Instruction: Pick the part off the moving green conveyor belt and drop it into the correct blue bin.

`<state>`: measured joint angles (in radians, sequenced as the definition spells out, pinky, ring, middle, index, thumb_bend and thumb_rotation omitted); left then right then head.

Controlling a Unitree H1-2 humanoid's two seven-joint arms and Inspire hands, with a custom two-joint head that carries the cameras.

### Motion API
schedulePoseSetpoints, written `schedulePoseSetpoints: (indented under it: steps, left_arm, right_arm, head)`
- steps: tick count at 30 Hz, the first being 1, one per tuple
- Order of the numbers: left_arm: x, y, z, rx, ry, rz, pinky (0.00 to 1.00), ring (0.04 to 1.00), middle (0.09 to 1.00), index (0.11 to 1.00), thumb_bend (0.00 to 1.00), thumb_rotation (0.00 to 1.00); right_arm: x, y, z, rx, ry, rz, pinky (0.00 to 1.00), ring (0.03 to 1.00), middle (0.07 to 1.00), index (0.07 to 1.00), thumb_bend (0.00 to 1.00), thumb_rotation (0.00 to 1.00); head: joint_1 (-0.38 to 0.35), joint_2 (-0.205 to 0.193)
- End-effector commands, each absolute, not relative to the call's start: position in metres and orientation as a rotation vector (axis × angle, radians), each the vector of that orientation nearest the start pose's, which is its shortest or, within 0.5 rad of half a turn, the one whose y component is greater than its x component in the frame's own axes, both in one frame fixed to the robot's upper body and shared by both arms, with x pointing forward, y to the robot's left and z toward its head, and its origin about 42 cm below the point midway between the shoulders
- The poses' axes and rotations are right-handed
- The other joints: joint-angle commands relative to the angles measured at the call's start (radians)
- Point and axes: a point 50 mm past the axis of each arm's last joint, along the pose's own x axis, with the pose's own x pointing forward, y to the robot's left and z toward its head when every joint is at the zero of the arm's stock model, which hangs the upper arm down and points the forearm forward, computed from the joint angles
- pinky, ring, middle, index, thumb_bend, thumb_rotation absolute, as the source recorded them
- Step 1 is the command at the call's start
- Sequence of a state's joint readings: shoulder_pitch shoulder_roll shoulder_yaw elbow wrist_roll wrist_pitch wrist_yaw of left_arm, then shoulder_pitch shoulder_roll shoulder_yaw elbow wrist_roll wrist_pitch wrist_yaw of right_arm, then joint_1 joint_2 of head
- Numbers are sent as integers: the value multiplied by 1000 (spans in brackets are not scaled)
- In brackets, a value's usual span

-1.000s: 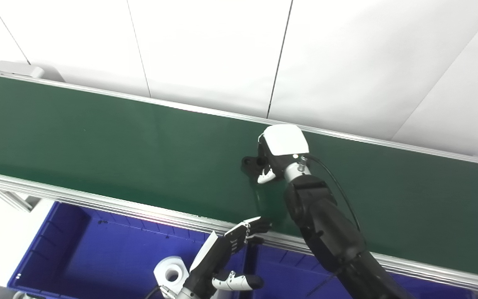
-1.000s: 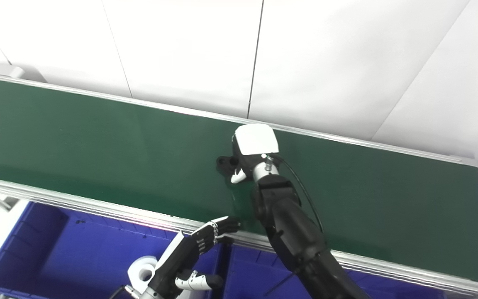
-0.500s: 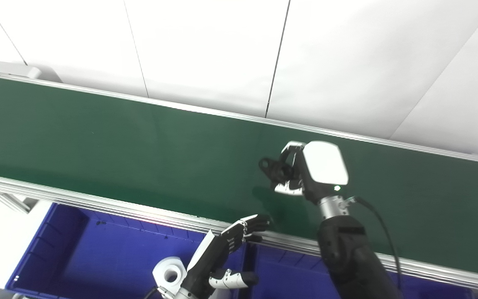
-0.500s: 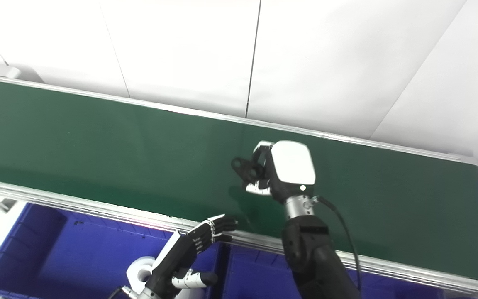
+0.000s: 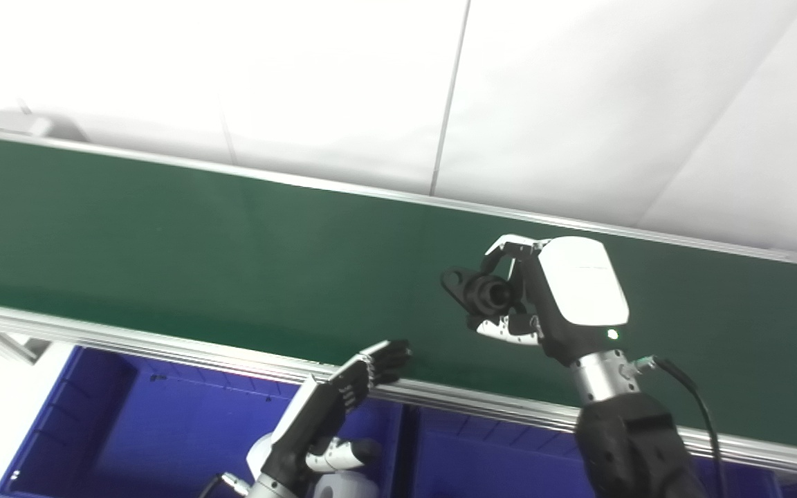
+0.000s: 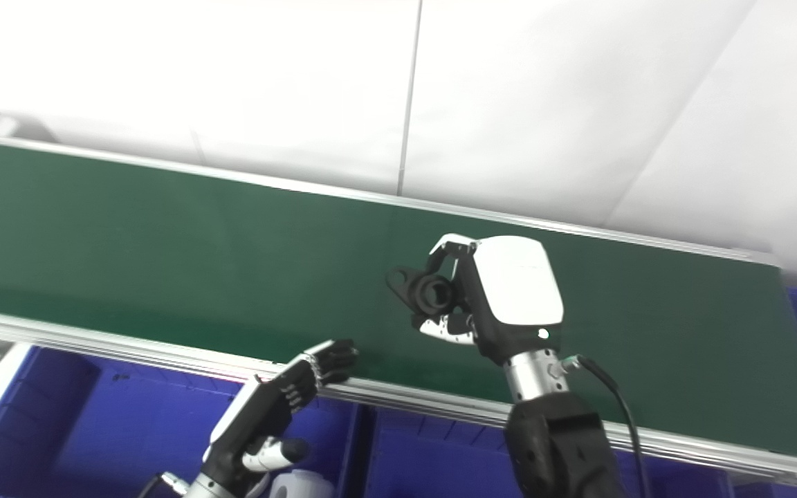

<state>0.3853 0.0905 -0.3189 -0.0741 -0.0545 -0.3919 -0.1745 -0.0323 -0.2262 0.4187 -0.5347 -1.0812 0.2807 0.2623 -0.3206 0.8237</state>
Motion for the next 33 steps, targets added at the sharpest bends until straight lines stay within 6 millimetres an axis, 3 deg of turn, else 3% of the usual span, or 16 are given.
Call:
schedulePoseSetpoints:
  steps: [1,7,14,23,26,33]
  left_arm:
    - [137,168,72,-75,-112,-397,862,897,896,907,858,761]
    - [148,180,98,-58,-145,-397,878,898,891,915,857,787]
    - [160,188,117,-55,-165,-381,822,883,883,903,881,780]
    - [163,190,121,-52,-165,-383,815,871,878,907,859,792]
    - [162,189,121,-49,-164,-383,817,875,880,907,861,791]
    - [162,187,119,-48,-167,-388,814,876,878,906,867,785]
  right_arm:
    - [233,-167,223,-1186,-316,198,150,210,299,488,504,139]
    - [193,-171,222,-1163,-211,242,129,189,275,487,505,130]
    - [167,-169,196,-1163,-69,276,182,247,344,486,504,138]
    - [165,-162,159,-1246,136,392,203,275,377,488,502,145]
    - [166,-162,147,-1275,189,414,244,325,435,492,501,141]
    - [170,-165,135,-1310,286,448,183,254,360,490,505,140]
  head:
    - [-23,29]
    - [-83,112]
    - [-116,164]
    - [-119,174]
    - [-111,174]
    - [-102,170]
